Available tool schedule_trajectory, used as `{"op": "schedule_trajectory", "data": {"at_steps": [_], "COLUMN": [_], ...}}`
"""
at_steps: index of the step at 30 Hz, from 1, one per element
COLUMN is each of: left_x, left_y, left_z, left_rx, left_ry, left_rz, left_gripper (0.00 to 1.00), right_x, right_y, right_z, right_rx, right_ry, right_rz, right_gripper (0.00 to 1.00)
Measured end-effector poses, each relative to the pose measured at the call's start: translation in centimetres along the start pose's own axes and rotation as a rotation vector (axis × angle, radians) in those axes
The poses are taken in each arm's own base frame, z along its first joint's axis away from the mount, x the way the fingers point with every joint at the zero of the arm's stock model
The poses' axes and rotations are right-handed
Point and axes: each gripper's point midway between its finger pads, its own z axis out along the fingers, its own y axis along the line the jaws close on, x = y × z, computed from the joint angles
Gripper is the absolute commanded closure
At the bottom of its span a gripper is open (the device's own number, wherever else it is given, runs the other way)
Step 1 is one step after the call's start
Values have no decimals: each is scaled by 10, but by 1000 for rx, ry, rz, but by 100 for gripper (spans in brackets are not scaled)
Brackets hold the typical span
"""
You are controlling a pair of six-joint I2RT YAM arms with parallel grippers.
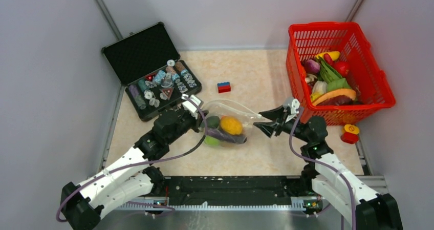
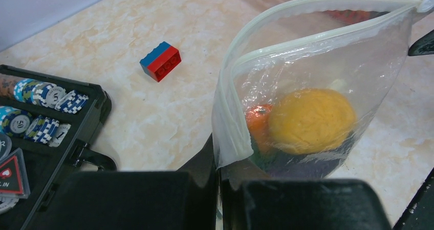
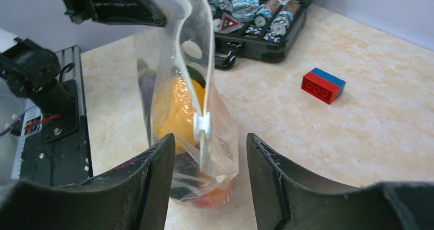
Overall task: Place the food in the zip-top bag and seal the zipper
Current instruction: Zip the zipper food storage bag at the center of the board.
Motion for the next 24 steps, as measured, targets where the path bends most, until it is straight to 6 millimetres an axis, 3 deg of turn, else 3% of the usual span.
{"op": "schedule_trajectory", "data": {"at_steps": [3, 6, 13, 18, 20, 22, 24], "left_x": [-1, -1, -1, -1, -1, -1, -1], "left_y": [-2, -4, -6, -6, -6, -6, -5], "left_z": [0, 0, 0, 0, 0, 0, 0], "left_rx": [14, 26, 35, 35, 35, 35, 30], "left_ry": [-6, -5, -5, -4, -4, -4, -4], "left_rz": [4, 8, 8, 8, 7, 5, -2], "left_gripper": [100, 100, 100, 100, 91, 67, 55], "right_x": [4, 10, 8, 6, 5, 6, 6], "right_y": [7, 9, 9, 7, 6, 5, 5], "right_z": [2, 3, 4, 4, 4, 4, 4], "right_rx": [-59, -99, -108, -100, -98, -91, -90], "right_ry": [15, 44, 47, 53, 54, 57, 61], "right_rz": [-25, -36, -91, -109, -109, -107, -103], "right_gripper": [71, 77, 100, 100, 100, 100, 100]}}
